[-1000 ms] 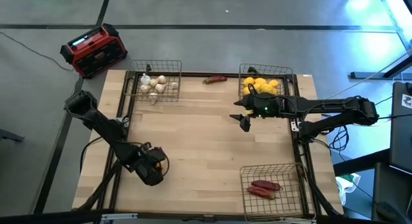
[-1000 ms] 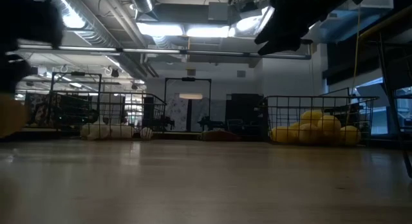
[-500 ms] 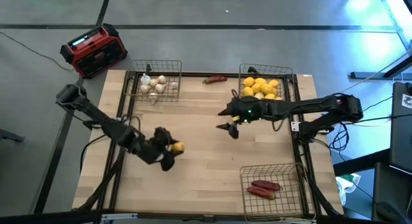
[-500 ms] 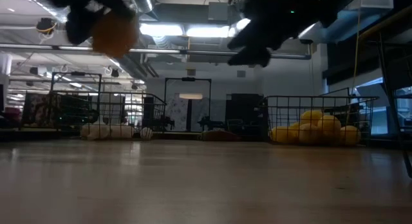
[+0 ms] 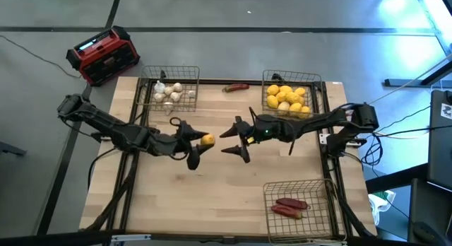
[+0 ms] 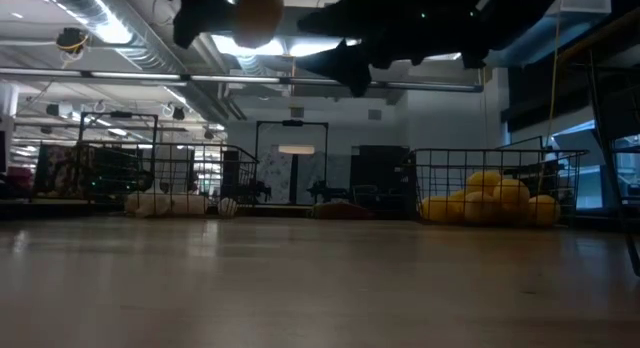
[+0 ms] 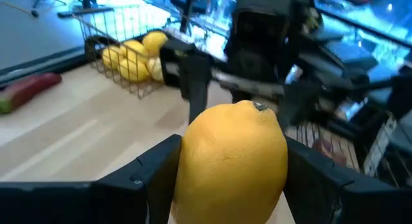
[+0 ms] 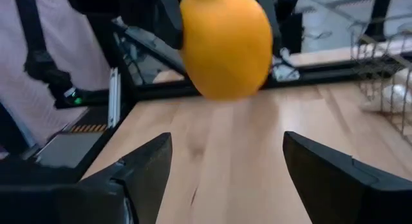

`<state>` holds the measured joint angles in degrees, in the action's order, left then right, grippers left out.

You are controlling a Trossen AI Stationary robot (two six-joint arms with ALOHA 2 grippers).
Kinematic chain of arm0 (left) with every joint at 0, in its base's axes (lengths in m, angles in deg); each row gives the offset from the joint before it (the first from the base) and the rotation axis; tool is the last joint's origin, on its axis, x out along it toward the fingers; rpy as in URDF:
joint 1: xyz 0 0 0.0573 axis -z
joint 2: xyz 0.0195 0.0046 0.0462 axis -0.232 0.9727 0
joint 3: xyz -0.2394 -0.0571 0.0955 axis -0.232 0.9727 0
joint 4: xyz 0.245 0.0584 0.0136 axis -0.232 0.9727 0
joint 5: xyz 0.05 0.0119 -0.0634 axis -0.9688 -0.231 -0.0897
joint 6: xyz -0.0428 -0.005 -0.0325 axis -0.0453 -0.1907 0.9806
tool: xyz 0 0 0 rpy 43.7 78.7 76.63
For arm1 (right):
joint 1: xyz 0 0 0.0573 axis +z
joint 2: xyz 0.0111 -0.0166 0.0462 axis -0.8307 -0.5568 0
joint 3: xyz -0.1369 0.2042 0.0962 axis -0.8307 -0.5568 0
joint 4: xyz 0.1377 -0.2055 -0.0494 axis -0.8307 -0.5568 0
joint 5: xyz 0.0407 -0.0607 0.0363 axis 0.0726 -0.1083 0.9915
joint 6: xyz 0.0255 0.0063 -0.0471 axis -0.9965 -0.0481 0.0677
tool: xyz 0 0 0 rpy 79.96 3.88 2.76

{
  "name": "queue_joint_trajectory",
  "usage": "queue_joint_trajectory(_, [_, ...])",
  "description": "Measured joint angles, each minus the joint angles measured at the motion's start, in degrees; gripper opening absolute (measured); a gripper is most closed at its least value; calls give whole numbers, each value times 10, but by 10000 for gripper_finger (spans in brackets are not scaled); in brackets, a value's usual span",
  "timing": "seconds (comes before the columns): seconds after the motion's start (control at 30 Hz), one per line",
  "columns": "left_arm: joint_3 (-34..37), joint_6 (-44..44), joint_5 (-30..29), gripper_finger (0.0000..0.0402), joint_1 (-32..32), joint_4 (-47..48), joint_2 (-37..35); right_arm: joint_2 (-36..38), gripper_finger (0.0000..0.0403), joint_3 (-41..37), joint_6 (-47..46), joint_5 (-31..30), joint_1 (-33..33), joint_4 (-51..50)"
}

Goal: Sort produce into baskets
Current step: Put the yellow lemon into the top right wire basket

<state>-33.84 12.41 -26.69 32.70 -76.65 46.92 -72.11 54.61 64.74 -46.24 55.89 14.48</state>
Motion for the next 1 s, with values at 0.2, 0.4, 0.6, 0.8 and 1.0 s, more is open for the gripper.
queue_joint_trajectory(0.2, [0,-5,2,224,-22,-48,23,-35,294,0,-6,-23,13,71])
queue_joint_trajectory(0.4, [0,-19,21,225,-29,-140,69,-51,294,1,-28,-41,18,111])
queue_joint_trajectory(0.6, [0,-32,24,225,-44,-176,99,-52,294,1,-29,-41,18,129])
queue_joint_trajectory(0.8, [0,-37,29,225,-44,-196,110,-52,270,1,-26,-43,18,139])
queue_joint_trajectory(1.0, [0,-50,34,225,-44,-192,109,-51,204,1,-17,-43,18,138])
